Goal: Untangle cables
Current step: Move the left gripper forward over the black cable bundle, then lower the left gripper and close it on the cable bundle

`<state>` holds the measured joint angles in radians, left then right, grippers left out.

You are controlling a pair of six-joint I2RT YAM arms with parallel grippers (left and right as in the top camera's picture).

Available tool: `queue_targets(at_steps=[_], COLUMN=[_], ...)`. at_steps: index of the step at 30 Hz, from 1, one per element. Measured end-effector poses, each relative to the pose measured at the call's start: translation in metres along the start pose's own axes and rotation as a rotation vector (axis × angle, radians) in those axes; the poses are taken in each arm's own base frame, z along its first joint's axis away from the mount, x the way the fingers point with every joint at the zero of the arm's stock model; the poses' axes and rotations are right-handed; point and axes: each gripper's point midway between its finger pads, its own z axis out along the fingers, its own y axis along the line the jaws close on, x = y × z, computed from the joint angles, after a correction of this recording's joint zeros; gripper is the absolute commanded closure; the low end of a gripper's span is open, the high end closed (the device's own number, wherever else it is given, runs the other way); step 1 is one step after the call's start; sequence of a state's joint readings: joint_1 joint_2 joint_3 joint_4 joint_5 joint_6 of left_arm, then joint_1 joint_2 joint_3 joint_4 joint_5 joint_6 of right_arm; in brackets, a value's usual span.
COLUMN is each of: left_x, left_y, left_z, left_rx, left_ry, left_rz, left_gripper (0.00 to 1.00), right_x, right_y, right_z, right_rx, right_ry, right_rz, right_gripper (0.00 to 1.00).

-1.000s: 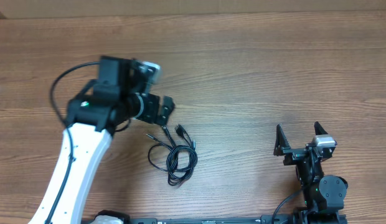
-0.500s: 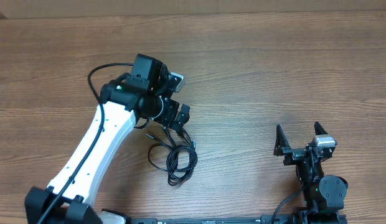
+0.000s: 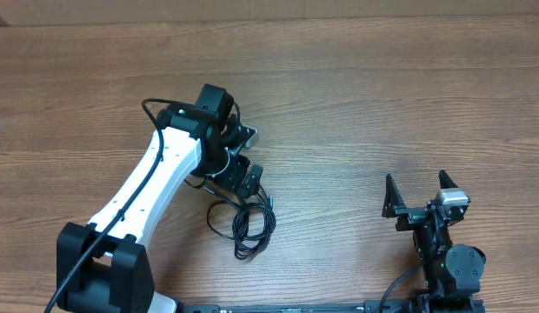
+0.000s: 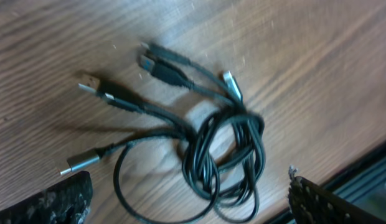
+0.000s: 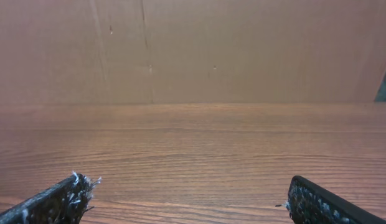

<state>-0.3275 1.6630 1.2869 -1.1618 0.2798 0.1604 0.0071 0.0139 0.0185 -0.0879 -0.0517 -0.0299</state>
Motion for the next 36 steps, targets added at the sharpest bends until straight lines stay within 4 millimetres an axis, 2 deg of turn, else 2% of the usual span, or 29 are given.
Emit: queue_targets(at_steps=[4,7,10,14,23,29,36], left_x=[0.002,-0.011,-0.022,-0.023,-0.01,0.001,0.013], left_y=[-0.003,-0.002,0.0,0.001,-0.015,-0.031,-0.032], left_z=[0.001,0.001,0.0,0.0,0.004,0.022,0.044], left_rx=[0.003,-0.01,-0.028,-0.03,0.011,0.016,-0.018], left_ry=[0.009,-0.039,-0.083,-0.085,-0.03,0.011,0.046], left_rz=[0.116,0.188,0.225,0.226,0.246,0.305,0.353], left_gripper=[0.01,0.0,0.0,0.0,0.0,0.0,0.01], right_x=[0.0,0.0,0.0,0.0,0.0,0.0,0.0], right_y=[0.0,0.0,0.0,0.0,0.0,0.0,0.0], right_z=[0.0,0.0,0.0,0.0,0.0,0.0,0.0], right_rx=[0.0,0.0,0.0,0.0,0.0,0.0,0.0], right_ry=[0.0,0.001,0.0,0.0,0.001,0.001,0.0], right_rz=[0.0,0.0,0.0,0.0,0.0,0.0,0.0], right_gripper=[0.0,0.0,0.0,0.0,0.0,0.0,0.0])
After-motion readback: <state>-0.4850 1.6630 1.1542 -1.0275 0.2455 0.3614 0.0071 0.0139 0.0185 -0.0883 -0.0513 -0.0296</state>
